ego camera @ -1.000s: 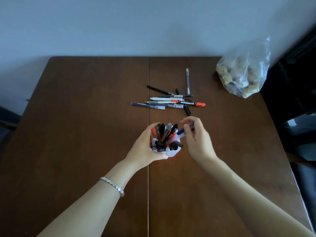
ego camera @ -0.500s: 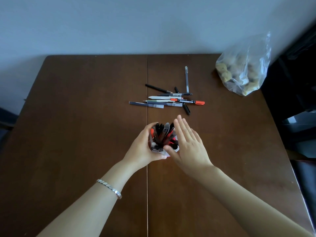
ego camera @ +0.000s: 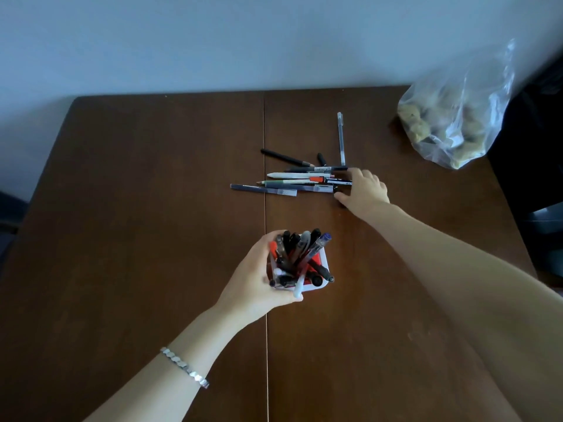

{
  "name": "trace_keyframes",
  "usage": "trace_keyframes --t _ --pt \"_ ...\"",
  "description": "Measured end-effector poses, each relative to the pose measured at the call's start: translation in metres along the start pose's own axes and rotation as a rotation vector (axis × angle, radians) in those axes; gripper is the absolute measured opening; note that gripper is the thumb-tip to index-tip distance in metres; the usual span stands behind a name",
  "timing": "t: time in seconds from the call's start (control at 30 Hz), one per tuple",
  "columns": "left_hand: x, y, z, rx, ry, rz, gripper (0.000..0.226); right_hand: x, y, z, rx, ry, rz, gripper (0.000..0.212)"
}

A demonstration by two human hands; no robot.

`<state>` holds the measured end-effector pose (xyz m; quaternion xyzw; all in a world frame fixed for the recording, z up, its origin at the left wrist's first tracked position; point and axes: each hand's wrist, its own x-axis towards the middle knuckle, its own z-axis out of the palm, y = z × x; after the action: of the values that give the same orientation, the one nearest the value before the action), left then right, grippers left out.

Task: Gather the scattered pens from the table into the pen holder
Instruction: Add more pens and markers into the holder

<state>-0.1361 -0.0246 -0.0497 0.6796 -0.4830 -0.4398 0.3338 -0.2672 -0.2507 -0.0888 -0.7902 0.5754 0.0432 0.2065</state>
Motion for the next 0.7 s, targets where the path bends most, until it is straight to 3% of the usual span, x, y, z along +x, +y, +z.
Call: trace_keyframes --t 0.1,0.2,0.37,0.5,0.6,0.7 --pt "0.001 -0.002 0.001 -0.028 0.002 0.006 0.076 0.002 -0.003 0.015 -0.127 -0.018 0.002 0.044" --pt "0.0 -0.002 0.002 -0.054 -0.009 -0.002 0.073 -0.008 -0.003 0.03 -0.106 0.012 0.041 0.034" --pt "-0.003 -0.003 0.001 -0.041 -0.013 -0.005 0.081 -0.053 0.009 0.028 0.169 -0.12 0.217 0.022" --pt "-0.005 -0.004 0.002 -0.04 -0.007 0.005 0.083 -0.119 0.043 0.006 0.309 -0.237 0.194 0.009" --pt "-0.005 -0.003 0.002 -0.065 0.003 0.001 0.083 -0.166 0.061 -0.019 0.301 -0.357 0.143 0.014" --pt "-0.005 -0.001 0.002 -0.069 0.005 -0.008 0.079 -0.199 0.058 -0.049 0.493 -0.382 0.151 0.022"
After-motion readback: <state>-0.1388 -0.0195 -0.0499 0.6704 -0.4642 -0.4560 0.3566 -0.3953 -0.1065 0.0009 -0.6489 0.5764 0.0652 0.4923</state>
